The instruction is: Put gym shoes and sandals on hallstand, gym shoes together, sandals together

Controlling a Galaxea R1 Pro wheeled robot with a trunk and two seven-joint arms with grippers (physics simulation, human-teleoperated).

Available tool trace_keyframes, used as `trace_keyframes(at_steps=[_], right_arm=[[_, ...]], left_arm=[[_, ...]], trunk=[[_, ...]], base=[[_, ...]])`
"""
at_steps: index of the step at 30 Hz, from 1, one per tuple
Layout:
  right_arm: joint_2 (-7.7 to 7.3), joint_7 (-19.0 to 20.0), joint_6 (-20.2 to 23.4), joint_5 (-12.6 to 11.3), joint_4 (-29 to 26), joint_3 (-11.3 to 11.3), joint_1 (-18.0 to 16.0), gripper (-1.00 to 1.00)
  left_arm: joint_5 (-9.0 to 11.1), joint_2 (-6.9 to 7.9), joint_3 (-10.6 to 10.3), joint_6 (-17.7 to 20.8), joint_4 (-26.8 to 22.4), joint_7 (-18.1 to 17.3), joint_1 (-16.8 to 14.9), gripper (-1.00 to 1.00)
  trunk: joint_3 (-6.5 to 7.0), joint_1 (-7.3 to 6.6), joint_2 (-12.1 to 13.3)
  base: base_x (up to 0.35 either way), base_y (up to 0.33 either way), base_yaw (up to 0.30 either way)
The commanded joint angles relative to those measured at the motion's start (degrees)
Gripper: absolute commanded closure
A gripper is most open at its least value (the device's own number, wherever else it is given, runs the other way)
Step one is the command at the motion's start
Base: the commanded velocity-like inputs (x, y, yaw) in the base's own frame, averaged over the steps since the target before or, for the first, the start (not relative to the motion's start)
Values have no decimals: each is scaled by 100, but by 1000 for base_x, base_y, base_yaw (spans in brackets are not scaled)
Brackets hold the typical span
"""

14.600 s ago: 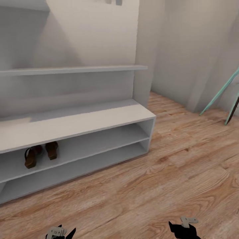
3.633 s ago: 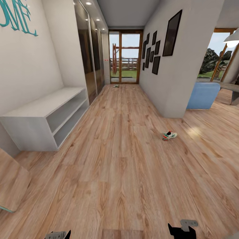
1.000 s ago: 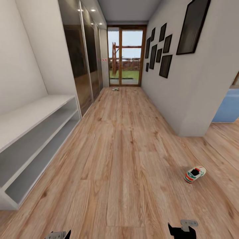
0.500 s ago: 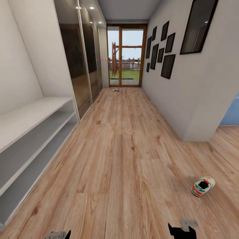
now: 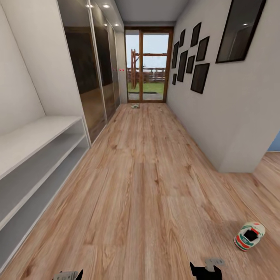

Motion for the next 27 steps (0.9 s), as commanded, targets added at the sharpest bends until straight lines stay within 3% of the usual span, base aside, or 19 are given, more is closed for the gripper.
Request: trace_keyframes(at_steps=[1, 8, 27], right_arm=[[12, 45, -16, -52, 8, -1, -3, -100], [150, 44, 0, -51, 34, -1, 95, -100], [170, 43, 0, -52, 37, -1, 317, -100]], left_arm=[[59, 0, 16, 0, 6, -60, -3, -100], [64, 0, 15, -7, -1, -60, -2, -100], [74, 0, 12, -30, -45, -60, -7, -100]], trunk=[[-5, 2, -2], [-5, 2, -2], [-5, 2, -2]], base=[[338, 0, 0], [337, 0, 0], [337, 0, 0]])
